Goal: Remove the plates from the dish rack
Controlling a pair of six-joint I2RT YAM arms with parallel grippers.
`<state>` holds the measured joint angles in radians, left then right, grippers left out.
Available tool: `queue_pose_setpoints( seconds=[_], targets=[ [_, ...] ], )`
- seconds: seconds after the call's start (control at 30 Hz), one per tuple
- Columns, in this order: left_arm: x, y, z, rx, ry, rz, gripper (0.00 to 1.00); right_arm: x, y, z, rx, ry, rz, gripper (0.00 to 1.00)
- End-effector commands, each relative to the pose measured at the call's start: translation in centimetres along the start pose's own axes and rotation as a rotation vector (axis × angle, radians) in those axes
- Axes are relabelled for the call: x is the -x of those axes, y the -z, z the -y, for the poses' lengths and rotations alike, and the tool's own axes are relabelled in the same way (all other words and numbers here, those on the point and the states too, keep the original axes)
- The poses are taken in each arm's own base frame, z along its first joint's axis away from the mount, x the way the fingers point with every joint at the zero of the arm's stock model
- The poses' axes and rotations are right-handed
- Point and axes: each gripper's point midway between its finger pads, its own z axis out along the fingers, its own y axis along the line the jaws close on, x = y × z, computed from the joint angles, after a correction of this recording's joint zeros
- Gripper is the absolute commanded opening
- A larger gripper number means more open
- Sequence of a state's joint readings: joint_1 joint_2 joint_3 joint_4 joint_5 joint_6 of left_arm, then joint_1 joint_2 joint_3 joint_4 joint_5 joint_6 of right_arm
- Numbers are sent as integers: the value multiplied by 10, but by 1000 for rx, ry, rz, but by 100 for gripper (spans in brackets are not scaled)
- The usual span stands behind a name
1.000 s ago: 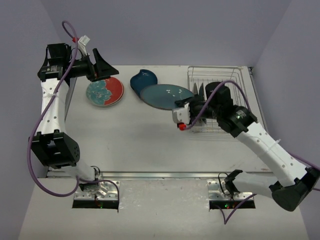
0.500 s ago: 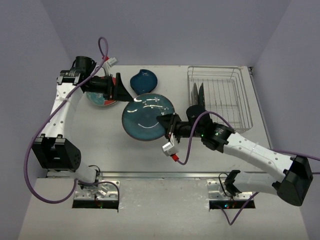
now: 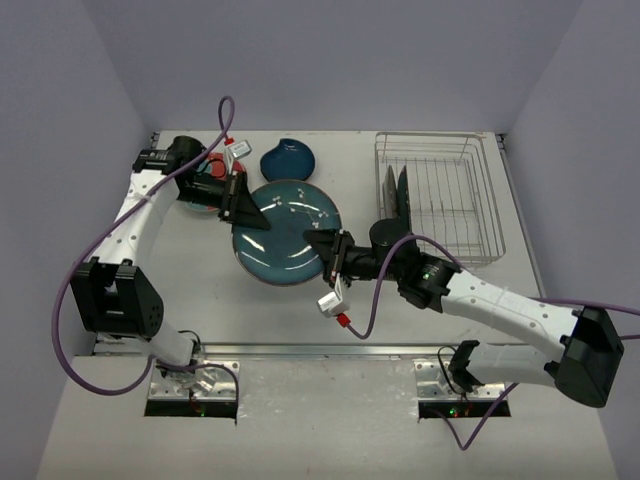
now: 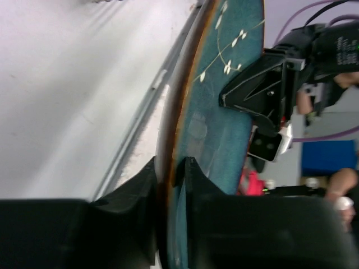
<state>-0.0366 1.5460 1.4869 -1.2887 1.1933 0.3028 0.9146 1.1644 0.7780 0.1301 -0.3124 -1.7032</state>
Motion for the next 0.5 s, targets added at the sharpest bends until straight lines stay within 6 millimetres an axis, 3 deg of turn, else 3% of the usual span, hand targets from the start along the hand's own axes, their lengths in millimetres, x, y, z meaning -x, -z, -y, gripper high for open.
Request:
queue_pose_setpoints(
  seconds=[0.0, 0.03, 0.1, 0.17, 0.23, 0.33, 0.47],
  targets=[
    [-7, -6, 9, -109, -53, -3, 0, -19, 24, 92, -297, 77, -100, 7],
    [-7, -6, 8, -111, -50, -1, 0, -20, 24, 90, -292, 70, -105, 18],
    [1, 0, 4, -117, -41, 33, 0, -24, 24, 84, -271, 43, -125, 51],
    [13, 10, -5, -109, -19, 85, 0, -28, 25, 77, -248, 18, -148, 74],
    [42, 44, -36, -56, 34, 216, 0, -38, 28, 66, -214, -27, -202, 98],
    [71, 82, -69, 9, 89, 337, 0, -49, 33, 52, -184, -83, -258, 99],
    [115, 144, -131, 223, 153, 543, 0, -70, 48, 25, -132, -172, -355, 99]
  ],
)
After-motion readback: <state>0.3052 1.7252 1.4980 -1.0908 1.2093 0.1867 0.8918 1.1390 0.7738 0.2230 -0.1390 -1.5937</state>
